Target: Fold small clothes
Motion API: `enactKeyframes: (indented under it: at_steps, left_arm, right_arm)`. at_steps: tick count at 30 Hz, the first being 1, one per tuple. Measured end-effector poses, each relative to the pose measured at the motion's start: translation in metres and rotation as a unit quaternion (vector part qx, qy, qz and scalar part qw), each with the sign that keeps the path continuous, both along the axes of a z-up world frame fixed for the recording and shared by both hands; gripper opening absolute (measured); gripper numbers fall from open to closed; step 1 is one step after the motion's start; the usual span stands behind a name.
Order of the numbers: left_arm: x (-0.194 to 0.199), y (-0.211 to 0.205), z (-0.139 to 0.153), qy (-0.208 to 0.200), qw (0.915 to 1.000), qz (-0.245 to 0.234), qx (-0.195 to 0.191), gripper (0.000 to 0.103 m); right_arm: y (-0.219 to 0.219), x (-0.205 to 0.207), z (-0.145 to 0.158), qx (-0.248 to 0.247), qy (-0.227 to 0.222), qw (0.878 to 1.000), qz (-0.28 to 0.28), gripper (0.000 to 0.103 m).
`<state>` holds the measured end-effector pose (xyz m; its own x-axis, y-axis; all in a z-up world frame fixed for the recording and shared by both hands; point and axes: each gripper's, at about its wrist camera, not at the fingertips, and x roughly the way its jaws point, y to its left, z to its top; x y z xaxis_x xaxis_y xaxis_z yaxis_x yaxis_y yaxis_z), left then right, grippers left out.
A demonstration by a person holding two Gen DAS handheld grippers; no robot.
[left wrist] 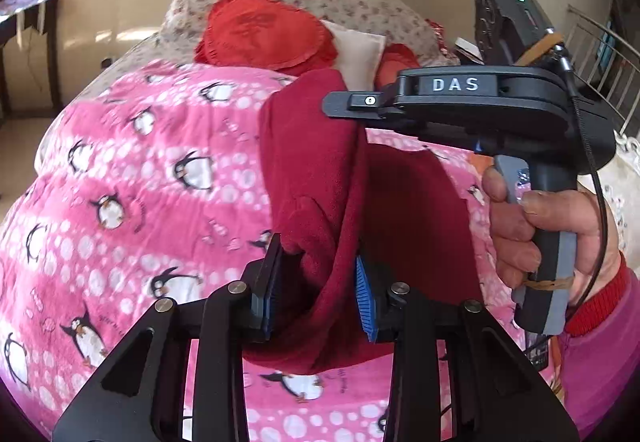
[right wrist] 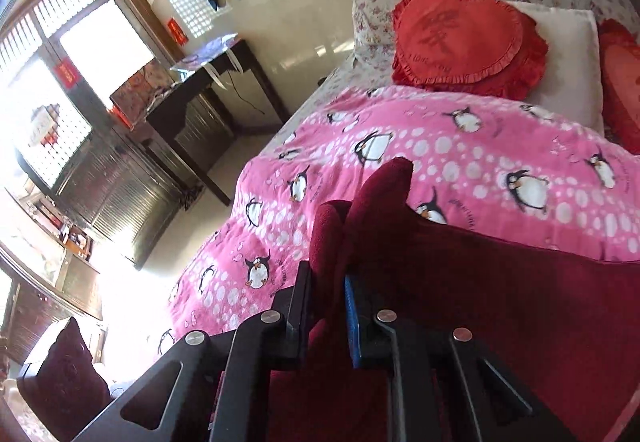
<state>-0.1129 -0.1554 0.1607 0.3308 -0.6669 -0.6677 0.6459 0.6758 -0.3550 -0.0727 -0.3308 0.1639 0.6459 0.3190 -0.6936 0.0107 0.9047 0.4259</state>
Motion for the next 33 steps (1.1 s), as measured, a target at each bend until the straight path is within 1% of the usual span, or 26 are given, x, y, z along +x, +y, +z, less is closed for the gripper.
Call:
enactKeyframes:
  at_steps: [1,3,7,10,11,13,14,16,18,19,20,21,22,23,24,26,28,31,33]
  left_arm:
    - [-0.007,-0.012,0.008,-0.005,0.9999,-0.016,-0.002,0.031]
    - [-0.024,-0.044,0.012,-0.008,0.9984,-0.055,-0.001,0.031]
    - [-0.058,-0.101,0.007,-0.016,0.9936,-0.111,0.017,0.031]
    - [-0.078,-0.139,-0.010,-0.001,0.9884,-0.148,0.032,0.018]
    - [-0.082,-0.151,-0.019,0.009,0.9867,-0.157,0.041,0.018]
    - [-0.090,-0.169,-0.035,0.010,0.9848,-0.162,0.061,0.018]
    - [-0.091,-0.174,-0.040,0.010,0.9845,-0.161,0.070,0.018]
    - [-0.090,-0.172,-0.041,0.024,0.9850,-0.157,0.068,0.018]
    - [-0.087,-0.160,-0.030,0.035,0.9853,-0.155,0.063,0.018]
    - [-0.083,-0.151,-0.024,0.038,0.9848,-0.157,0.064,0.022]
    - [-0.078,-0.143,-0.020,0.040,0.9846,-0.157,0.064,0.032]
    - [-0.078,-0.133,-0.013,0.038,0.9855,-0.154,0.061,0.038]
    - [-0.075,-0.121,-0.007,0.032,0.9873,-0.146,0.054,0.051]
    - [-0.071,-0.109,-0.005,0.025,0.9891,-0.137,0.048,0.060]
    - [-0.071,-0.101,-0.001,0.018,0.9906,-0.128,0.043,0.061]
    - [-0.064,-0.086,-0.001,-0.001,0.9929,-0.109,0.047,0.062]
    - [-0.059,-0.080,-0.008,-0.017,0.9938,-0.089,0.065,0.062]
    - [-0.049,-0.079,-0.027,-0.019,0.9924,-0.062,0.105,0.062]
    - [-0.043,-0.075,-0.041,-0.004,0.9915,-0.059,0.116,0.062]
  right_arm:
    - [-0.012,-0.010,0.005,-0.001,-0.004,1.000,-0.007,0.014]
    - [-0.033,-0.028,0.008,-0.011,-0.007,1.000,-0.023,0.014]
    - [-0.087,-0.067,0.000,-0.023,-0.005,0.997,-0.072,0.012]
    - [-0.122,-0.097,-0.018,-0.026,0.011,0.993,-0.111,0.010]
    - [-0.132,-0.106,-0.024,-0.027,0.015,0.992,-0.121,0.005]
    - [-0.151,-0.121,-0.039,-0.021,0.028,0.989,-0.144,0.005]
    - [-0.157,-0.124,-0.048,-0.011,0.038,0.988,-0.152,0.005]
    - [-0.161,-0.131,-0.064,0.004,0.047,0.986,-0.163,0.005]
    - [-0.169,-0.143,-0.067,0.038,0.033,0.982,-0.182,0.005]
    - [-0.172,-0.148,-0.064,0.051,0.028,0.981,-0.186,0.006]
    - [-0.172,-0.151,-0.060,0.067,0.020,0.980,-0.188,0.012]
    - [-0.173,-0.158,-0.057,0.083,0.011,0.979,-0.187,0.024]
    - [-0.168,-0.161,-0.053,0.092,0.007,0.978,-0.185,0.033]
    - [-0.163,-0.165,-0.050,0.100,0.004,0.978,-0.182,0.051]
    - [-0.158,-0.169,-0.049,0.107,0.001,0.978,-0.176,0.058]
    - [-0.141,-0.169,-0.048,0.116,0.004,0.980,-0.162,0.058]
    - [-0.132,-0.165,-0.055,0.122,0.014,0.981,-0.150,0.059]
    - [-0.123,-0.150,-0.077,0.117,0.044,0.981,-0.150,0.061]
    - [-0.119,-0.135,-0.097,0.129,0.065,0.980,-0.140,0.061]
